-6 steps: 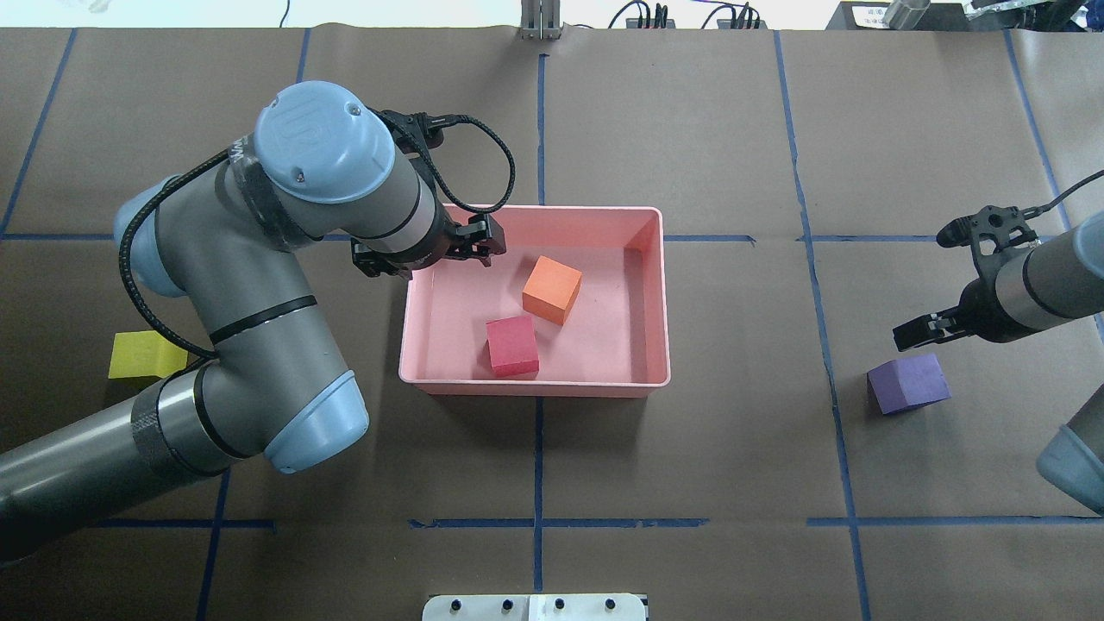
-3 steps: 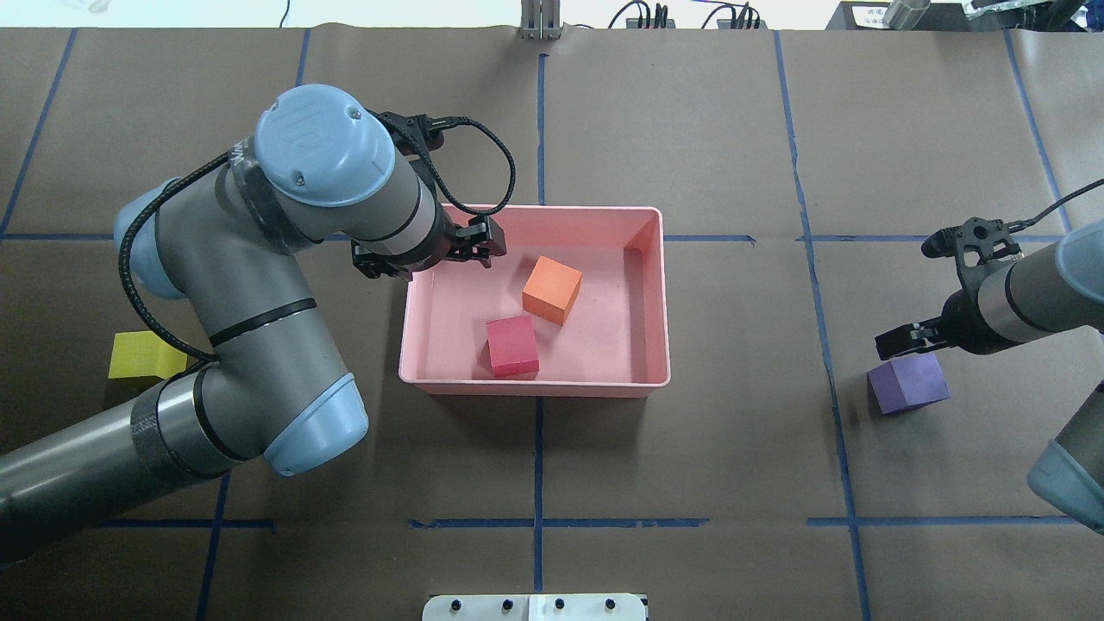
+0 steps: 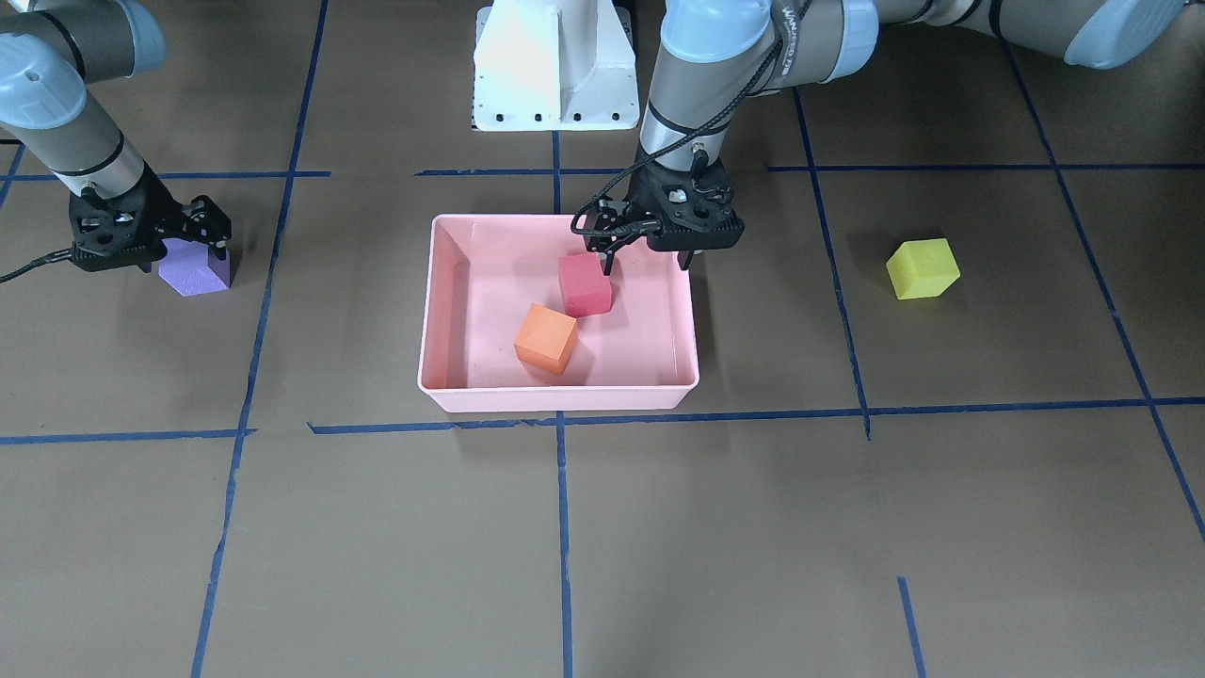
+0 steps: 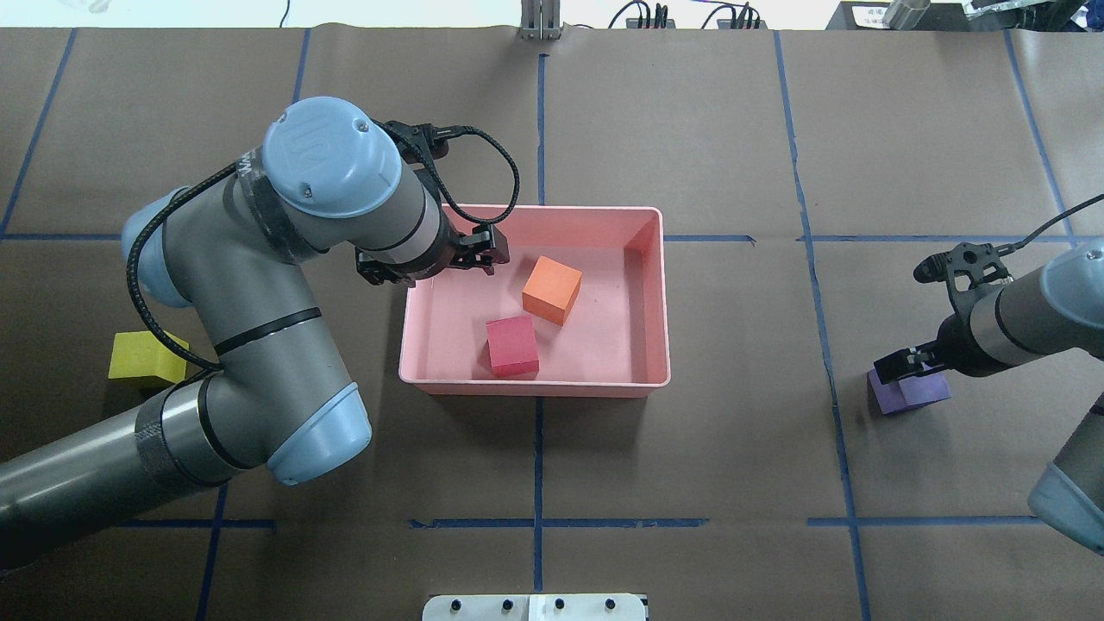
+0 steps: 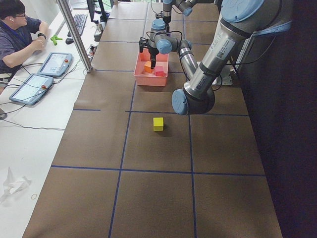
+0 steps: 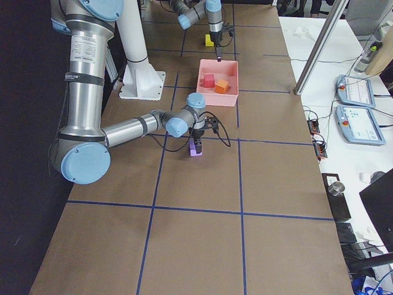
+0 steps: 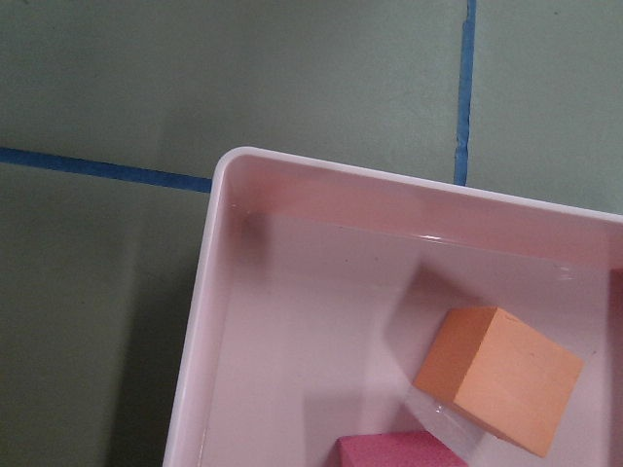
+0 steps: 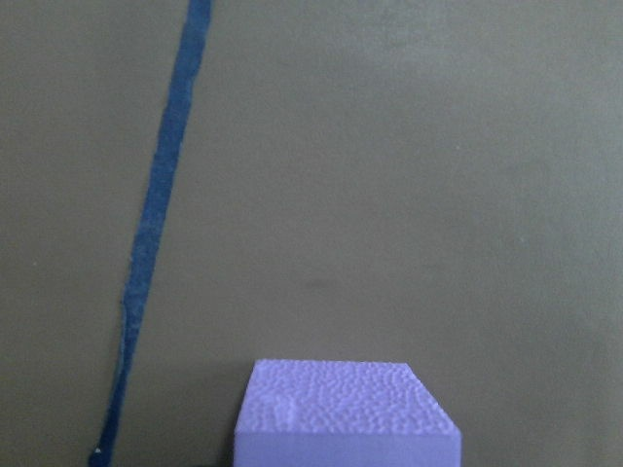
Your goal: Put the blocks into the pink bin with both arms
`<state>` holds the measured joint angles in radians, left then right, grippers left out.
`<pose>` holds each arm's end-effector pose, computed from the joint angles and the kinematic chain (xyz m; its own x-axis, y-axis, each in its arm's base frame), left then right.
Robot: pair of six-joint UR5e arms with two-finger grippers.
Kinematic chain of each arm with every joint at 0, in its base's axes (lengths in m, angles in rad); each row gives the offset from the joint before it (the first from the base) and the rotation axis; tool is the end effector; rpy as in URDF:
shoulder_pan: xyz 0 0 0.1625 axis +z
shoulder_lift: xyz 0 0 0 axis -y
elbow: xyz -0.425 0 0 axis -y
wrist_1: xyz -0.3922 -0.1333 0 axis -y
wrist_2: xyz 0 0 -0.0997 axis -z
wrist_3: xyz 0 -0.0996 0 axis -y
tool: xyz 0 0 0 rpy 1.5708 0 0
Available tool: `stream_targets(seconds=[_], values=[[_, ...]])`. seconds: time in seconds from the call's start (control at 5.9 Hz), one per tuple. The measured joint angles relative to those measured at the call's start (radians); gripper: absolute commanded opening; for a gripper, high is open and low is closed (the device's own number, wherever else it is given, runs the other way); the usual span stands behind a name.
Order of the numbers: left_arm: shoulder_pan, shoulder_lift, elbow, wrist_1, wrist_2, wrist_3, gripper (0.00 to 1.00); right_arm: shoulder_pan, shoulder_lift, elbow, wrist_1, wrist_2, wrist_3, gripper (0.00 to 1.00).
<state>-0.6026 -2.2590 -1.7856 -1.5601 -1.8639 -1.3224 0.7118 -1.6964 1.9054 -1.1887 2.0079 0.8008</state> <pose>0.4760 -0.4543 0.1650 0.5890 -0.1196 -0.7992 0.2192 0.9756 0.0156 -0.2914 -0.3718 0.5221 0.7390 -0.1954 0.6448 0.1411 0.9807 0.1356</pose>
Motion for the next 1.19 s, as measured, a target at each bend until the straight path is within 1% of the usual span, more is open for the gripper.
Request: stream_targets(seconds=[0.17, 0.51, 0.68, 0.85, 1.02, 1.19], values=[[0.001, 0.001, 0.001, -0.001, 0.000, 0.001, 1.00, -0.010, -0.001, -0.010, -0.002, 0.000, 0.001, 0.27], [0.001, 0.024, -0.011, -0.004, -0.006, 0.033, 1.00, -0.016, 0.023, -0.005, -0.010, 0.013, 0.029, 0.27], [-0.002, 0.055, -0.035, -0.002, -0.011, 0.110, 1.00, -0.016, 0.068, 0.003, -0.029, 0.030, 0.082, 0.27], [-0.012, 0.103, -0.073, 0.003, -0.014, 0.236, 1.00, -0.016, 0.151, 0.010, -0.095, 0.045, 0.145, 0.28], [-0.040, 0.157, -0.101, 0.002, -0.039, 0.386, 1.00, -0.015, 0.261, 0.030, -0.222, 0.050, 0.201, 0.28], [-0.102, 0.220, -0.111, -0.004, -0.109, 0.567, 1.00, -0.017, 0.380, 0.059, -0.380, 0.051, 0.250, 0.28]])
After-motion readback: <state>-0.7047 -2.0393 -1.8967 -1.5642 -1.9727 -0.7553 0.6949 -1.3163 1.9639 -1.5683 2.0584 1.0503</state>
